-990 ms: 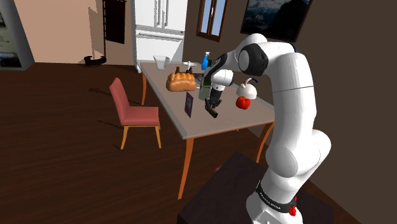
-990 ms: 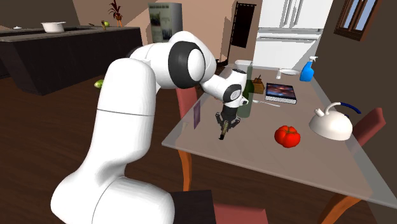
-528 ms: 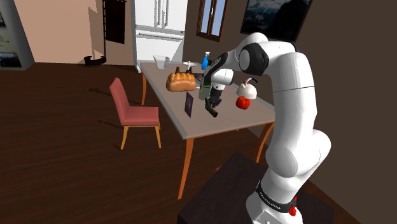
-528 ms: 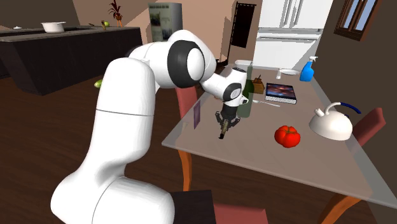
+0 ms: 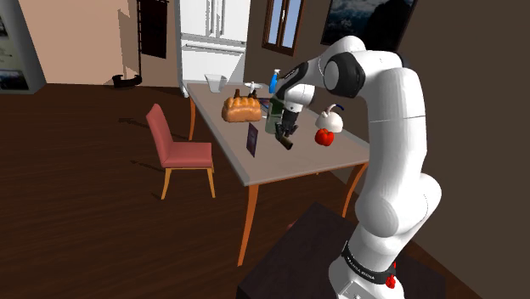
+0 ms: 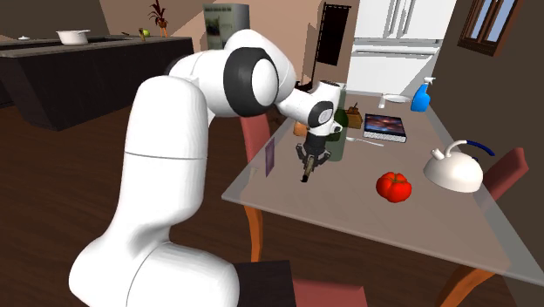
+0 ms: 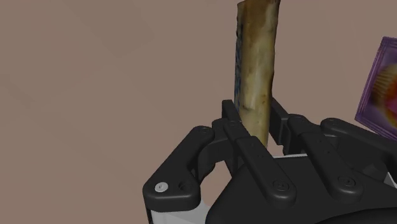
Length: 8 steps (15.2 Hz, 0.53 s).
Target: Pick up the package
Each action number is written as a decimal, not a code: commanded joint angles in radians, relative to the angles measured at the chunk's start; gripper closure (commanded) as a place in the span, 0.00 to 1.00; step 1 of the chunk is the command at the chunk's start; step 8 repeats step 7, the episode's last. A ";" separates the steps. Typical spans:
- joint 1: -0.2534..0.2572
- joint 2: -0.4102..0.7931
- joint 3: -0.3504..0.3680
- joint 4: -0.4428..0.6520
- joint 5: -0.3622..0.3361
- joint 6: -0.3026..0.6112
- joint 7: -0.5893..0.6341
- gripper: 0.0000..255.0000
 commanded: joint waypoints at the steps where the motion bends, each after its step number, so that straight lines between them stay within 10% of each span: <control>1: 0.002 -0.015 -0.004 0.007 -0.008 -0.021 0.007 1.00; 8: 0.006 -0.040 -0.011 0.026 -0.023 -0.063 0.020 1.00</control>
